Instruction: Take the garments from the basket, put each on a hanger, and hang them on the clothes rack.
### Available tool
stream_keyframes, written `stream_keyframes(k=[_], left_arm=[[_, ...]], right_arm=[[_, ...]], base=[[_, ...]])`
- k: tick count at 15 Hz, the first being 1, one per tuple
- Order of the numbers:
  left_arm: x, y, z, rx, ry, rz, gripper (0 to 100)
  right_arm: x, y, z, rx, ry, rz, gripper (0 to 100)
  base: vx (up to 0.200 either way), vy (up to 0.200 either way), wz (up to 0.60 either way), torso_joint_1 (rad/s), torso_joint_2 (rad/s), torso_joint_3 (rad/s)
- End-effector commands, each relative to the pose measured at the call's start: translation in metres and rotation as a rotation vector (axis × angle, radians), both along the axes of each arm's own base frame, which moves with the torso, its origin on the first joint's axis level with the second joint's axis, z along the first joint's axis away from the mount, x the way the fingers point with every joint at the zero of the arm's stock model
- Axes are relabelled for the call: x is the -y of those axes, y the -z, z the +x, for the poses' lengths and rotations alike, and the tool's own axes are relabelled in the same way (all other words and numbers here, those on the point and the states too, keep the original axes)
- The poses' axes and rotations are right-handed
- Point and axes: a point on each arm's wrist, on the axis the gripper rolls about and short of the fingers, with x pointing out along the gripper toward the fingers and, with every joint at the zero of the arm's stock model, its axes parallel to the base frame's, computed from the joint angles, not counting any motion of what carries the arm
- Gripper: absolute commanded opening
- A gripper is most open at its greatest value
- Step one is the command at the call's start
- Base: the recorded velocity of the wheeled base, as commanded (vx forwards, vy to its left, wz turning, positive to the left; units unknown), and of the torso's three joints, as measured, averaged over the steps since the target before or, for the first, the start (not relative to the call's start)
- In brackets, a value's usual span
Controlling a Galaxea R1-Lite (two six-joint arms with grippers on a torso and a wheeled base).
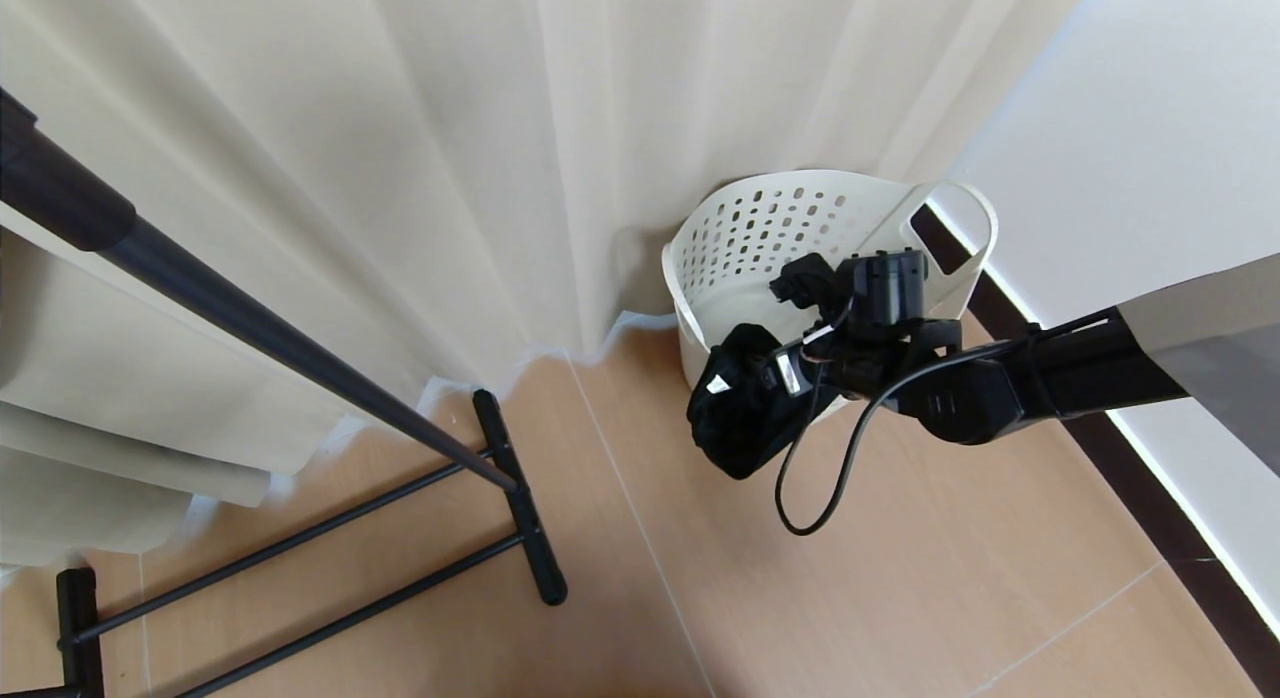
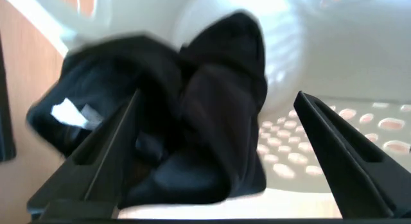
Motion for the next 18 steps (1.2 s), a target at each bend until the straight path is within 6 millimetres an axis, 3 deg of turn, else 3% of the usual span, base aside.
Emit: stream_keyframes(k=[1, 12, 13, 18], left_arm=[[0.000, 0.000, 0.000, 0.000, 0.000, 0.000, 100], [0.000, 0.000, 0.000, 0.000, 0.000, 0.000, 100], [0.000, 0.000, 0.000, 0.000, 0.000, 0.000, 100], [0.000, 0.000, 0.000, 0.000, 0.000, 0.000, 100]], right_arm=[[-0.001, 0.005, 0.005, 0.023, 0.005, 0.007, 100], [0.003, 0.012, 0.018, 0.034, 0.035, 0.008, 100], [0.004, 0.013, 0.019, 0.033, 0.037, 0.007, 0], [0.002, 0.022, 0.022, 0.017, 0.036, 0.003, 0]], base=[[0.000, 0.000, 0.00, 0.000, 0.00, 0.000], [0.000, 0.000, 0.00, 0.000, 0.00, 0.000], [0.000, 0.000, 0.00, 0.000, 0.00, 0.000], [0.000, 0.000, 0.00, 0.000, 0.00, 0.000]])
